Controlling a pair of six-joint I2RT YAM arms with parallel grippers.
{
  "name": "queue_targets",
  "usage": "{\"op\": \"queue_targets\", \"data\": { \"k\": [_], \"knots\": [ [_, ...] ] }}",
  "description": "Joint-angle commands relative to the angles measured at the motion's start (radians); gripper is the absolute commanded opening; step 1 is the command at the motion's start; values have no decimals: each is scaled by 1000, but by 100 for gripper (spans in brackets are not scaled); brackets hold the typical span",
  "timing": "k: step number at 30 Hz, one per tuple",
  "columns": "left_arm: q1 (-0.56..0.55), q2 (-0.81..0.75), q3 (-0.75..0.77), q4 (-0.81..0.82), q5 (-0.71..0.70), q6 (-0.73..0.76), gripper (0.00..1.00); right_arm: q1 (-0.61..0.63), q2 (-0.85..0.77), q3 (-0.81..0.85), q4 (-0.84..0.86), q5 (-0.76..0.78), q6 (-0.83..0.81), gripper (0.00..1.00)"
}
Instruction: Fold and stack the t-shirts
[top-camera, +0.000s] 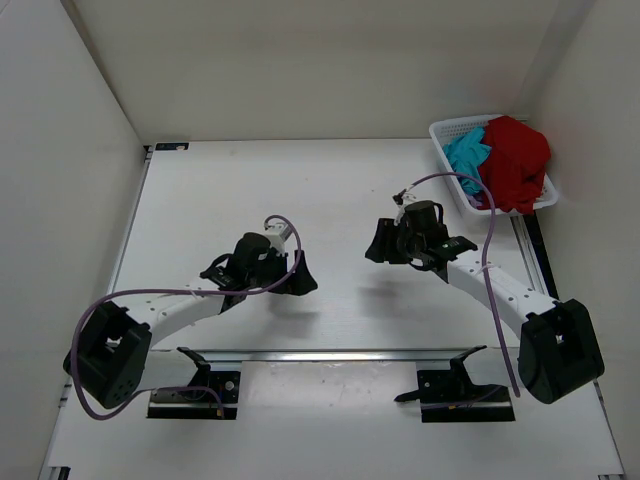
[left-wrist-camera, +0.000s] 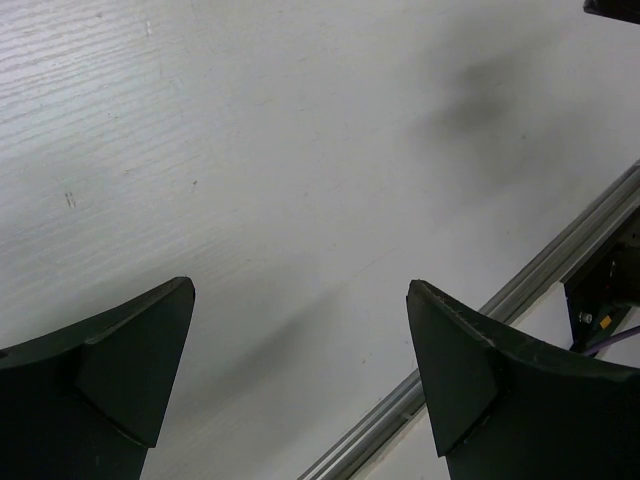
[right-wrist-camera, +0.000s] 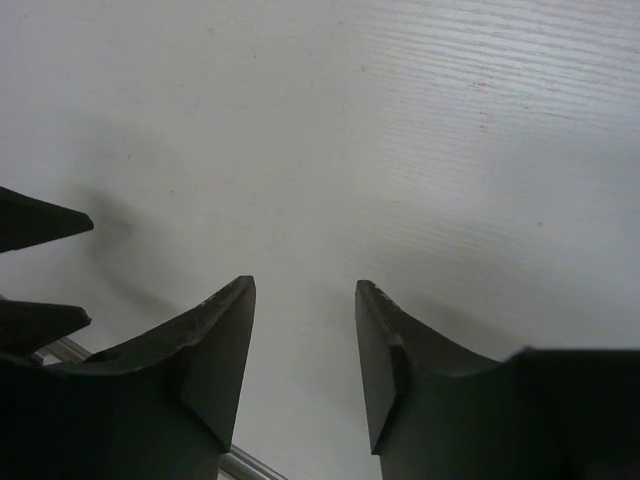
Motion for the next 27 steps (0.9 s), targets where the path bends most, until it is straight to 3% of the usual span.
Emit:
{"op": "queue_targets", "data": {
  "k": [1, 5, 7, 11, 19, 20, 21, 23, 25, 27],
  "knots": [
    [-4, -47, 4, 59, 50, 11, 98, -11, -13, 21, 23, 11, 17, 42],
    [-27, -35, 9, 62, 46, 4, 98, -27, 15, 61, 48, 18, 42, 7],
    [-34, -11, 26, 64, 44, 0, 98, -32, 49, 111, 22, 43, 35, 0],
    [-65, 25, 47, 76, 50, -6, 99, -122, 89, 229, -23, 98, 5, 0],
    [-70, -26, -46, 215, 141, -69, 98, -527, 211, 452, -65, 261, -12, 0],
    [-83, -45, -54, 238, 138, -74, 95, -552, 236, 453, -48, 238, -3, 0],
    [-93, -61, -59, 240, 130, -72, 83, -587, 242, 490, -61, 230, 0, 1],
    [-103, -67, -49, 226, 112, -60, 71, -642, 286, 533, -52, 241, 2, 7],
    [-104, -66, -43, 213, 112, -51, 53, -699, 335, 614, -60, 230, -15, 18],
    [-107, -52, -42, 211, 109, -43, 54, -731, 395, 691, -77, 191, -38, 29]
  ]
}}
